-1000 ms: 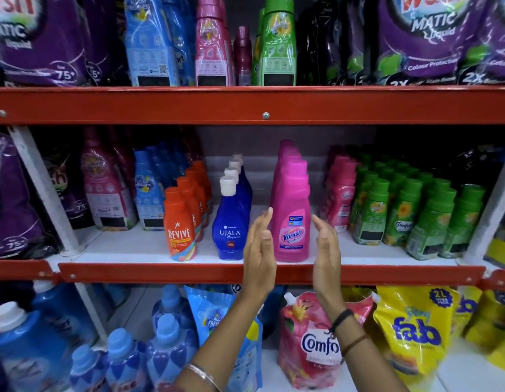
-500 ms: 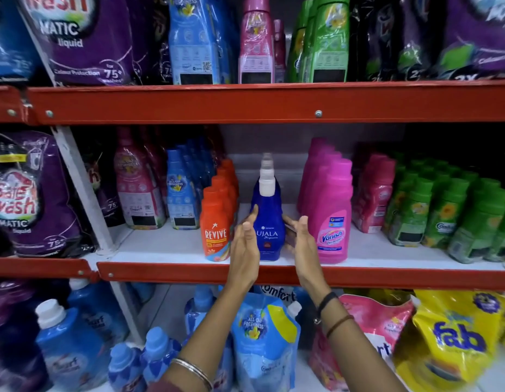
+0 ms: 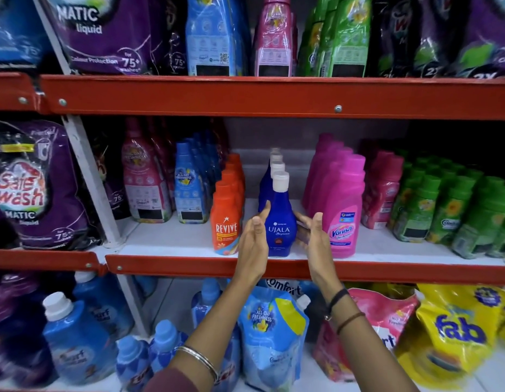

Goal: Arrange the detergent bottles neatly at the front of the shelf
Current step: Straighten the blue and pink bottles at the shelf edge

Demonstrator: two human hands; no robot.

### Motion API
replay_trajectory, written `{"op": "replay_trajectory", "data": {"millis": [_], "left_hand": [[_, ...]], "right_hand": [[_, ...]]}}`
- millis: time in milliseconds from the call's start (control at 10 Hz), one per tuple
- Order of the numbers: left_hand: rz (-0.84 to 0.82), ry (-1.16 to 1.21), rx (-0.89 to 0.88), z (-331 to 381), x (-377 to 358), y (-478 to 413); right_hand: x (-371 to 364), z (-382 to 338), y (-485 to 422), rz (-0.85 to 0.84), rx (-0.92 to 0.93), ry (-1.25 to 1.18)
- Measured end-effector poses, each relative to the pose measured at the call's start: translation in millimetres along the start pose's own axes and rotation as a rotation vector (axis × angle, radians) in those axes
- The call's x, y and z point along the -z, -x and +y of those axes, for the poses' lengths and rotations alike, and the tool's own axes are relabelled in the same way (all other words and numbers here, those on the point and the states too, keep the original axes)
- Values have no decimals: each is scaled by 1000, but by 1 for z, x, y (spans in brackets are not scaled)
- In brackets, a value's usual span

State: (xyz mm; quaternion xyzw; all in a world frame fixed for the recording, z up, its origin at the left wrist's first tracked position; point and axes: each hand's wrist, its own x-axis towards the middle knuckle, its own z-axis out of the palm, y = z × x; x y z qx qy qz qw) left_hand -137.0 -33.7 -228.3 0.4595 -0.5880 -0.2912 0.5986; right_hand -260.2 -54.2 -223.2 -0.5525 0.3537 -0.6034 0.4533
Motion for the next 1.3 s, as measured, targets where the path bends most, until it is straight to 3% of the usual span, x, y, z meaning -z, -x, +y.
{"op": "replay_trajectory", "data": {"millis": [100,200,300,400,500,700,1000,1300], "left_hand": [[60,-11,-85,7,2,11],[263,57,-255,13,12,23],[440,90,-299,10,34,24],[464,57,-198,3,58,16],[351,89,-59,-3,75,9],[199,98,21,-6,86,3],[138,119,59,-9,90,2],[160,109,0,-2,87,8]], "right_hand": [[-8,-1,12,97,156,54],[-26,-1,31,127,308,14],[-53,1,43,-13,267,-31],[-79,6,39,-89,115,-16],[-98,14,31,-91,25,-10],[-113,22,19,-40,-40,-71],[-115,30,16,46,-39,-74],[-110,15,24,1,-53,-91]]}}
